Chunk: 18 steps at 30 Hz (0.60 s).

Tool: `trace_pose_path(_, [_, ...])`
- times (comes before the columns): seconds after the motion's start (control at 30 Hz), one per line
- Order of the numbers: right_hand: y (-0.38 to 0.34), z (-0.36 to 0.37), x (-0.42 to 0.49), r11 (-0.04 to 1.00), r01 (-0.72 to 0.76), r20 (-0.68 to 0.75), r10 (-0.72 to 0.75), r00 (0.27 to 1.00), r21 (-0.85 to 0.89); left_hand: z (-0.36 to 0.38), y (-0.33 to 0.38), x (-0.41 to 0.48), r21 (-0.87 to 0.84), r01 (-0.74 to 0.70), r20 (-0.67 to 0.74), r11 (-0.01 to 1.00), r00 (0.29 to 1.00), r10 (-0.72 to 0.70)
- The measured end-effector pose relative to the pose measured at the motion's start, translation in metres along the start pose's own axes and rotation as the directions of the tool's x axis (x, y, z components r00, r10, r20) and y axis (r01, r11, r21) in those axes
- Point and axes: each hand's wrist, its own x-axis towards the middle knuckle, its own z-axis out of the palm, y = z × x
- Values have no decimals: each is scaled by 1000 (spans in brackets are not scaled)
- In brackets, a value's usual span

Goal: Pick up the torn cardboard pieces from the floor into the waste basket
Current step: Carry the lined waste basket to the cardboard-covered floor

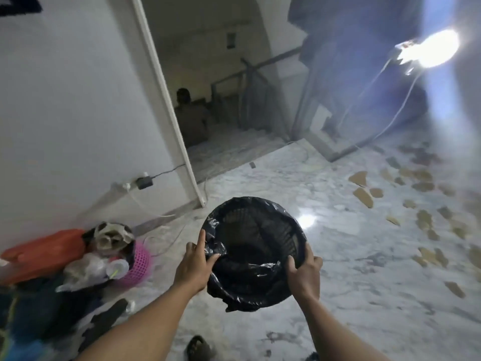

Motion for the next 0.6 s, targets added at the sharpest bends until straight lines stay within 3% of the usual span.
trace_pose_path(0.27, [161, -200, 52, 947, -247, -274, 298, 914, 207, 131, 244, -26, 84, -304, 186, 949, 940, 285])
trace_pose_path(0.6, [271, -388, 114, 865, -304, -421, 468, 777, 401, 235, 493, -59, 122, -543, 301, 831, 818, 491])
